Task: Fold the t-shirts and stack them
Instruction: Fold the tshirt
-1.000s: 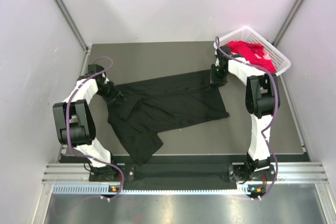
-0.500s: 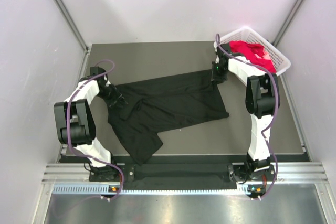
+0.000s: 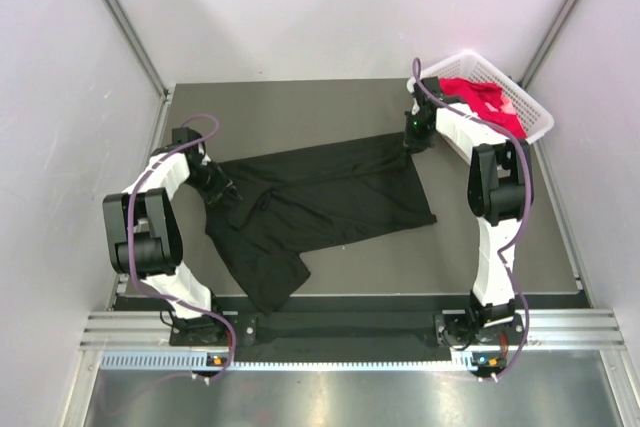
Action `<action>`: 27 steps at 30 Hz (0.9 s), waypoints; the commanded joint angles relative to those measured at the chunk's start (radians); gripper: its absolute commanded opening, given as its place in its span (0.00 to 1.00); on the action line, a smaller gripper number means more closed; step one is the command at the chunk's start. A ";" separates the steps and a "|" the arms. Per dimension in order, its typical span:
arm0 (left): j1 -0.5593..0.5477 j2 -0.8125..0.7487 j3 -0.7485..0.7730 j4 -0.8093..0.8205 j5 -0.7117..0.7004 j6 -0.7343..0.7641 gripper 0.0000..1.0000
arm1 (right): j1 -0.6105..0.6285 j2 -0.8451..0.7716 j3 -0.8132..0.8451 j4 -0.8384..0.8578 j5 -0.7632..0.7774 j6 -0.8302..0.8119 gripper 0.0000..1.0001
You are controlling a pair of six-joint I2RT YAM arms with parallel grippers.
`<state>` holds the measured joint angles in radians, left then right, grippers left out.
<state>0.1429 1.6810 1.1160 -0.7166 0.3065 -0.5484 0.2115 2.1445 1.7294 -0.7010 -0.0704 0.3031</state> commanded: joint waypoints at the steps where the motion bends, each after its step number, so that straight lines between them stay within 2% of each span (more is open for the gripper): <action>1: -0.003 0.023 -0.004 0.008 -0.009 0.002 0.34 | -0.014 -0.018 0.061 -0.002 0.064 0.002 0.00; 9: -0.003 0.017 0.019 -0.007 -0.021 0.004 0.34 | -0.014 0.018 0.055 -0.014 0.052 -0.002 0.02; 13: -0.002 -0.003 0.042 -0.035 -0.043 0.018 0.35 | -0.012 0.014 0.068 -0.035 0.053 -0.010 0.19; 15: -0.002 -0.017 0.054 -0.052 -0.046 0.027 0.38 | -0.012 -0.011 0.073 -0.049 0.058 -0.018 0.25; 18: -0.019 -0.038 0.071 -0.075 -0.046 0.068 0.41 | -0.006 -0.054 0.073 -0.063 0.050 -0.016 0.28; 21: -0.106 -0.040 0.122 -0.121 -0.108 0.125 0.41 | 0.021 -0.106 0.056 -0.071 0.034 -0.010 0.31; 22: -0.173 -0.044 0.133 -0.122 -0.137 0.140 0.40 | 0.029 -0.118 0.049 -0.074 0.020 -0.009 0.31; 27: -0.319 -0.032 0.171 -0.122 -0.256 0.145 0.27 | 0.092 -0.228 -0.049 -0.071 -0.029 0.008 0.32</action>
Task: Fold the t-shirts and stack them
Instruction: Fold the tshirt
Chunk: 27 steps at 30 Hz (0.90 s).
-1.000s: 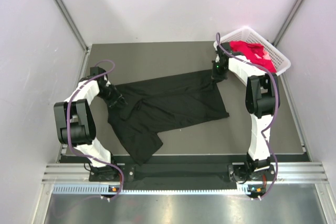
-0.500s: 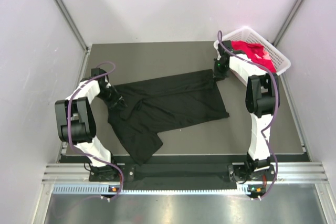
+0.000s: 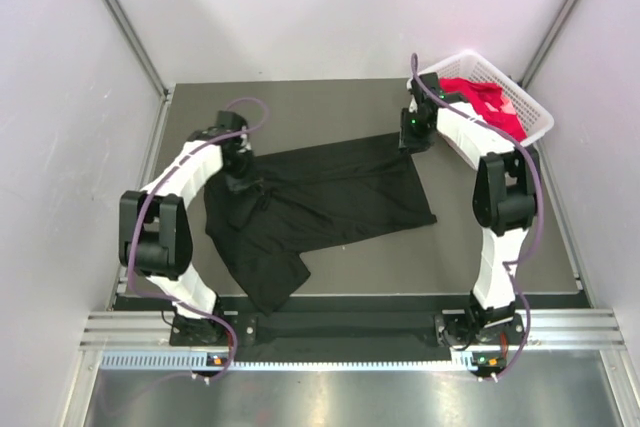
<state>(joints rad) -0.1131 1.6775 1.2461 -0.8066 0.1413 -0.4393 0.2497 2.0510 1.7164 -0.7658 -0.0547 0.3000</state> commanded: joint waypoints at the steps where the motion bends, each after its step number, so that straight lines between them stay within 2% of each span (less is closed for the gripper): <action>1: -0.082 -0.016 0.045 -0.037 -0.104 0.037 0.26 | 0.060 -0.153 -0.058 0.006 -0.062 0.014 0.32; 5: -0.170 0.083 0.078 -0.051 -0.180 0.044 0.28 | 0.072 -0.280 -0.225 0.048 -0.092 0.037 0.32; 11: -0.212 0.155 0.099 -0.057 -0.250 0.047 0.31 | 0.072 -0.400 -0.363 0.074 -0.089 0.044 0.33; 19: -0.212 0.206 0.111 -0.072 -0.321 0.062 0.31 | 0.071 -0.456 -0.385 0.062 -0.076 0.030 0.33; 27: -0.212 0.218 0.078 -0.042 -0.319 0.074 0.31 | 0.071 -0.454 -0.382 0.063 -0.091 0.036 0.33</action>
<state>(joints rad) -0.3244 1.8900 1.3262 -0.8589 -0.1558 -0.3855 0.3241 1.6337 1.3216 -0.7254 -0.1371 0.3347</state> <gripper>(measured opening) 0.311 0.325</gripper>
